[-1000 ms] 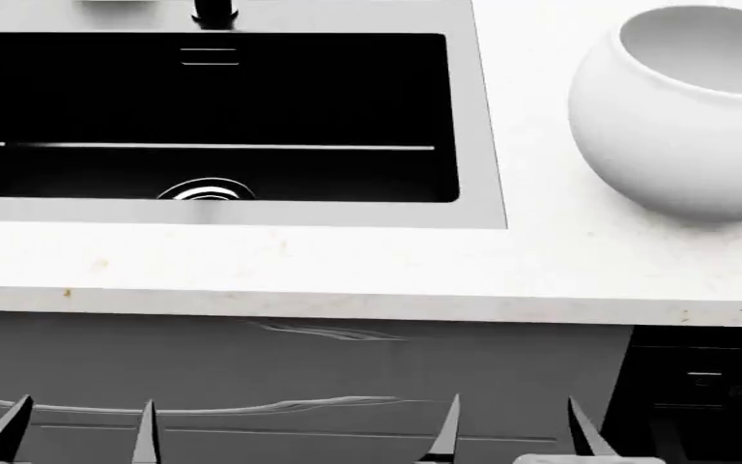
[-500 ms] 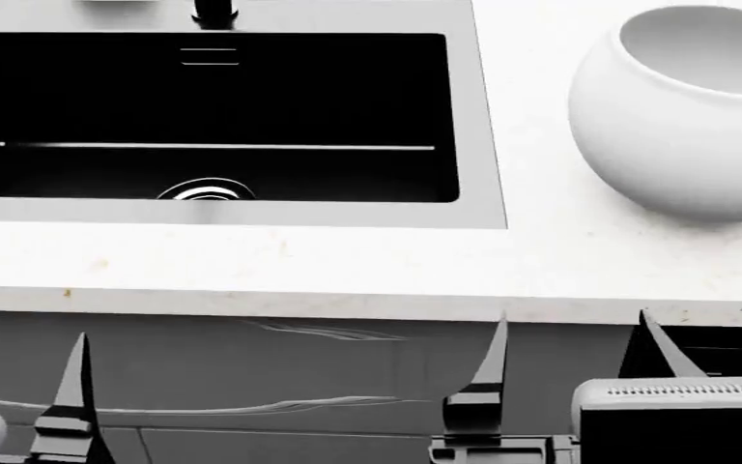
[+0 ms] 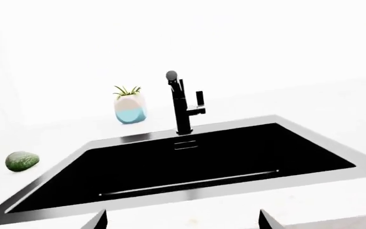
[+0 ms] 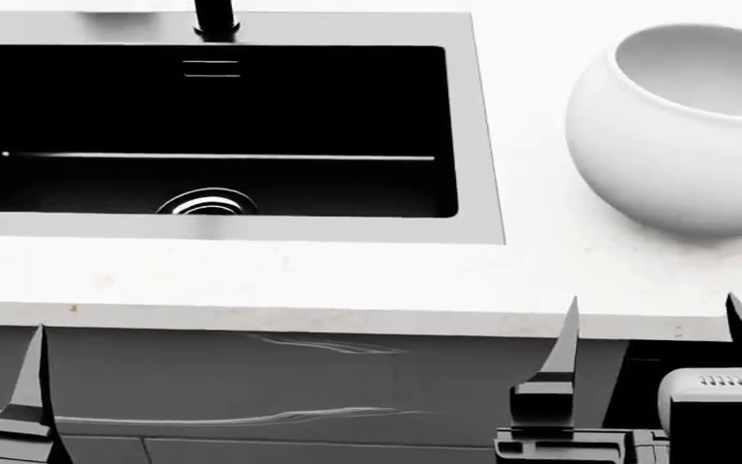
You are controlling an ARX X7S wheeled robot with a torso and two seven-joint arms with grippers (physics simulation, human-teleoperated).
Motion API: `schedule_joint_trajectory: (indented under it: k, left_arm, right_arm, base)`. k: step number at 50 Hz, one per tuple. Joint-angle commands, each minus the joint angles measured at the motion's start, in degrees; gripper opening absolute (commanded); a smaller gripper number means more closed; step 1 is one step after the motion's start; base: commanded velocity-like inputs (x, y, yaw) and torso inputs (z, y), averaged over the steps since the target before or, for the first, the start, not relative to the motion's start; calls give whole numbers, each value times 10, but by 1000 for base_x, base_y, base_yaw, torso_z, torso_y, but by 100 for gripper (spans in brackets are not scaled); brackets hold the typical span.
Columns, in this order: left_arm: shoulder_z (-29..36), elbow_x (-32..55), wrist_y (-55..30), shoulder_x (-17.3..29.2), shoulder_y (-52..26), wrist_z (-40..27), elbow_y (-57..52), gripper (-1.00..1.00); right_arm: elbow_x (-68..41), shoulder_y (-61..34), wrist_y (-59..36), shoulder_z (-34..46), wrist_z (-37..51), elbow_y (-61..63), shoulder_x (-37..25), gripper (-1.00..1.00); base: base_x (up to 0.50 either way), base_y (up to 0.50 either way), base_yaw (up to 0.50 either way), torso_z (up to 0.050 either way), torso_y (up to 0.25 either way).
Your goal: There is a mixed pile of frozen fruits and vegetables on the counter. Locate all the frozen vegetables and place the items in a bowl on the counter. Take all the frozen fruits and defrost them in a running sink.
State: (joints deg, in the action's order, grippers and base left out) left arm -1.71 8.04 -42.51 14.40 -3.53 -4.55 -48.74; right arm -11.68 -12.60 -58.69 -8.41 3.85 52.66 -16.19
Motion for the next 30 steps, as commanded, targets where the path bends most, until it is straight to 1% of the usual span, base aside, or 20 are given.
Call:
schedule_joint_trajectory:
  k: [1,2,6,8,10,11,14,15,16,17,18,19,20,21,22,23,25,26,29,30]
  left_arm:
    - [-7,-21,1,6,8,10,-2,100]
    - [-15,-15,3,3,14,12,-7,100]
    - [0,-23,-7,7,1,6,-4,100]
    - [-6,-23,12,6,10,7,5,100]
    - [2,-25,-12,5,-15,2,5,100]
    - [-17,-16,-8,8,6,7,-12,100]
    - [-3,-26,12,7,7,2,9,100]
    - [-3,-23,-3,9,3,3,-2,100]
    - [-10,-19,10,8,14,6,-1,100]
    - [-22,-10,1,10,20,10,-16,100]
    - [-19,-14,0,13,21,8,-16,100]
    - [-5,-18,-5,7,-2,3,-1,100]
    - [-21,-6,2,5,15,8,-8,100]
    - [-22,-9,-2,11,20,9,-18,100]
    - [-1,-17,-9,9,-2,4,-6,100]
    - [4,-23,2,14,10,5,-3,100]
    - [11,-21,-20,3,-22,-3,7,100]
    - [10,-23,-18,7,-15,-3,4,100]
    - [-49,25,-57,-27,-21,-4,-4,100]
    - [-44,22,-91,-25,-35,-13,-5,100]
  right_arm:
    - [6,-4,-17,-16,-11,19,2,100]
    - [6,-2,-13,-15,-11,16,3,100]
    - [5,-3,-14,-16,-10,14,3,100]
    - [6,2,-7,-15,-10,8,3,100]
    - [6,2,-5,-14,-9,5,2,100]
    - [7,-1,-6,-14,-8,4,2,100]
    - [5,-2,-10,-14,-7,8,2,100]
    - [4,-2,-11,-14,-7,10,2,100]
    - [5,-3,-9,-14,-6,7,1,100]
    - [5,-4,-7,-14,-7,3,1,100]
    - [4,-4,-6,-15,-7,2,0,100]
    - [3,-3,-9,-17,-7,7,1,100]
    - [3,1,-12,-18,-6,14,0,100]
    - [2,1,-12,-18,-6,14,0,100]
    - [2,1,-11,-17,-6,13,-1,100]
    - [3,2,-10,-16,-5,13,-2,100]
    - [5,3,-10,-14,-4,15,-5,100]
    - [4,3,-10,-14,-3,16,-5,100]
    - [5,1,-10,-12,-1,13,-6,100]
    - [5,-2,-14,-14,0,11,-6,100]
  base:
    - [0,0,0,50,125]
    - [0,0,0,50,127]
    - [0,0,0,50,125]
    - [0,0,0,50,126]
    - [0,0,0,50,124]
    - [0,0,0,50,125]
    - [0,0,0,50,125]
    - [0,0,0,50,125]
    - [0,0,0,50,125]
    - [0,0,0,50,125]
    - [0,0,0,50,127]
    - [0,0,0,50,125]
    - [0,0,0,50,125]
    - [0,0,0,50,125]
    - [0,0,0,50,125]
    - [0,0,0,50,125]
    - [0,0,0,50,125]
    - [0,0,0,50,127]
    - [0,0,0,21,75]
    - [0,0,0,0,0]
